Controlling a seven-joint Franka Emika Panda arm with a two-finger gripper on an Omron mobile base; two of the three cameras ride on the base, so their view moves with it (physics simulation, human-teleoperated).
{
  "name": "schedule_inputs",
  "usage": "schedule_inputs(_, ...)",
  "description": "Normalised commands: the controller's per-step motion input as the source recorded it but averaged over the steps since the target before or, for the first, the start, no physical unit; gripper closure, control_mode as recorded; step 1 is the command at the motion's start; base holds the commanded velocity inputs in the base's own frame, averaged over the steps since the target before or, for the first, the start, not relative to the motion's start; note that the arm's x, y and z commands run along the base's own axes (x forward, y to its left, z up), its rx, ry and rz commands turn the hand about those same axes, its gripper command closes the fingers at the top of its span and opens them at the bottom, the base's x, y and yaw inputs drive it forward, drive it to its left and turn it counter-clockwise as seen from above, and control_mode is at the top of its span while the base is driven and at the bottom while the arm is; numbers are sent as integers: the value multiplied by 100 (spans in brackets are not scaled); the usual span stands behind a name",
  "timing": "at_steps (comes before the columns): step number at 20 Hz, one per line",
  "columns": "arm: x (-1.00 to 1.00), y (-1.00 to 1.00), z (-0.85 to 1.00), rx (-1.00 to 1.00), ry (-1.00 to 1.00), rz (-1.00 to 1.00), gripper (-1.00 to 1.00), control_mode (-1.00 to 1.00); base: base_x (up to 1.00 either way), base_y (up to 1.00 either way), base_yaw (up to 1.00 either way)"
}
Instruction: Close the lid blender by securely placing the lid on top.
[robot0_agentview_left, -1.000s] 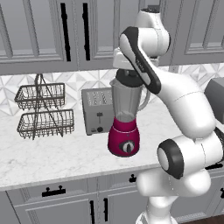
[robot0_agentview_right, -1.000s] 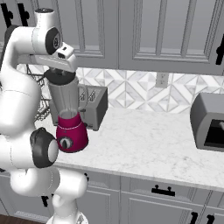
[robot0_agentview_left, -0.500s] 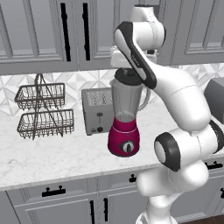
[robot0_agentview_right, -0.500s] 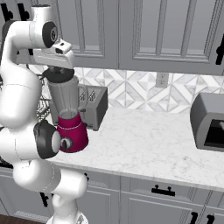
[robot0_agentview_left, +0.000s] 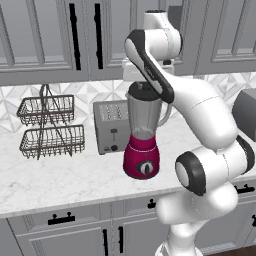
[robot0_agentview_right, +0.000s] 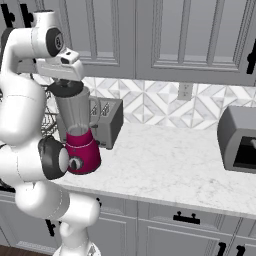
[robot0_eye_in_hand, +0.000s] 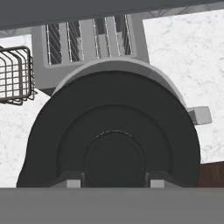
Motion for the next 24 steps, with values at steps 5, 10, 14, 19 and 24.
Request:
schedule_inputs(5,29,0,0,0,0,0,100,-100,0,0,0)
schedule_inputs(10,28,1,0,0,0,0,100,-100,0,0,0)
schedule_inputs(14,1,0,-9,0,0,0,100,-100,0,0,0)
schedule_inputs(19,0,0,-24,-4,0,0,100,-100,0,0,0)
schedule_inputs(24,0,0,-24,-4,0,0,100,-100,0,0,0)
